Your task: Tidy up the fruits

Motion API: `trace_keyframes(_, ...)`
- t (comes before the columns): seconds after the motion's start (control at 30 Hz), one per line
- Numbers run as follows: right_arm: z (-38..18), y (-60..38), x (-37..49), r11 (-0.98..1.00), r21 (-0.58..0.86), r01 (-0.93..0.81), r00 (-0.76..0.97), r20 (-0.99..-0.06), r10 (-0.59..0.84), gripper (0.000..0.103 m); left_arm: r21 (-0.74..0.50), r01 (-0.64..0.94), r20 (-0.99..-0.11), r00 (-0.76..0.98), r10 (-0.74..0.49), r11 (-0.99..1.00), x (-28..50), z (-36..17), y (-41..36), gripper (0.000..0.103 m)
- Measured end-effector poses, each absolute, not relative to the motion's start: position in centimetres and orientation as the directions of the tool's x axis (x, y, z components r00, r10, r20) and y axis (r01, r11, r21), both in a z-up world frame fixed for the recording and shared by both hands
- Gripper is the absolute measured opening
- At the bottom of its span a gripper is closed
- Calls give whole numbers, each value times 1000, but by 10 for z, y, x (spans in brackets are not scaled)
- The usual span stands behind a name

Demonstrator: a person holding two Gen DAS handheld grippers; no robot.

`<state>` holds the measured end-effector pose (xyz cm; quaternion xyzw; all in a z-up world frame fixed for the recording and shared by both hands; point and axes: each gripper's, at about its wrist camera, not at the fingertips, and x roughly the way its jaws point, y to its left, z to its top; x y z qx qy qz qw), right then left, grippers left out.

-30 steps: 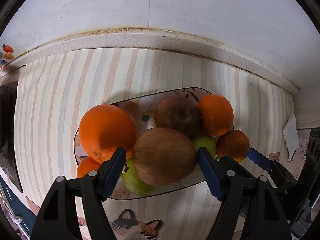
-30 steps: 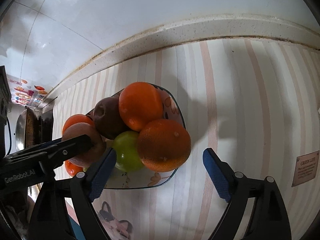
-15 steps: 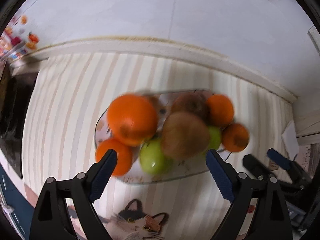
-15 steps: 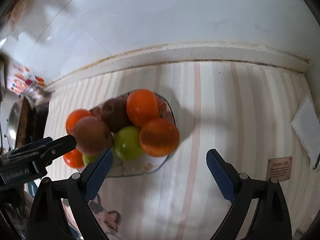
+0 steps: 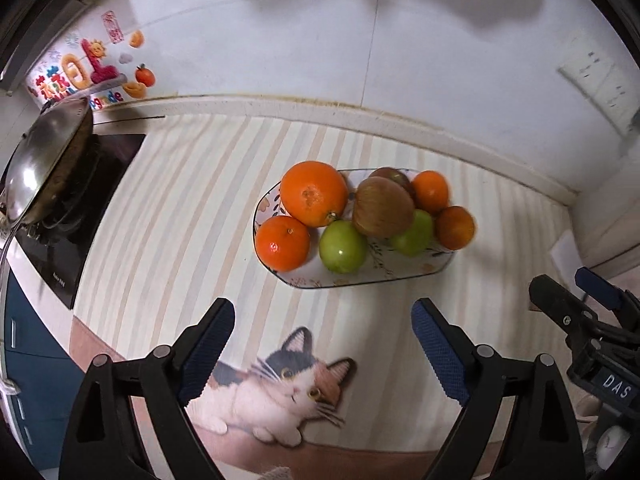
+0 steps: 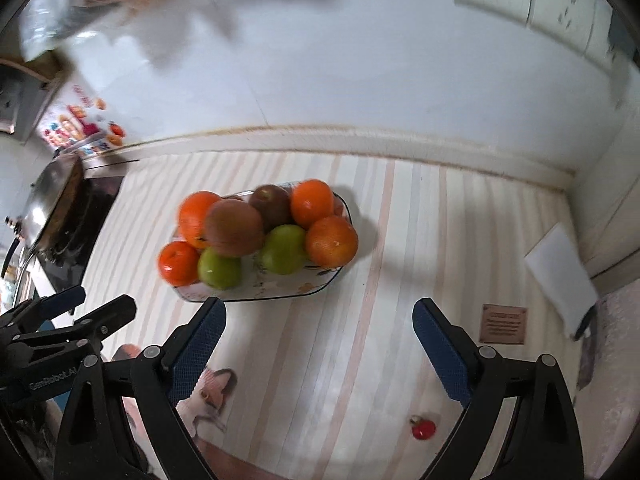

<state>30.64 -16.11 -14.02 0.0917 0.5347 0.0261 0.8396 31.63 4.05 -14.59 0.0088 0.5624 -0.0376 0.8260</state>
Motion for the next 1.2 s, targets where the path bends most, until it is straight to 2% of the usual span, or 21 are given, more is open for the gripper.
trace_keyframes(0.17,-97,-157,275,986,162,24,489,-862,130,97,-65,80,-907,411,-92,995,285,-110,39,91)
trace_keyframes(0.33,-61,-157,246,988,158,4,533,-836,131,97,-51,72,-867,491,-80,996,256,-75,39,91)
trace_keyframes(0.67,-12,-157,202,987,157,-37,599,-787,148,97,-53,73,-834,545,-85,996,222,-46,36,91)
trace_keyframes(0.93,-20,-165,196,977,213,-15,580,-794,182,97,-58,83,-846,524,-93,995,216,-52,28,91)
trace_keyframes(1.2,-81,-222,207,955,256,148,479,-863,157,97,-25,123,-879,470,-80,992,236,-87,-3,91)
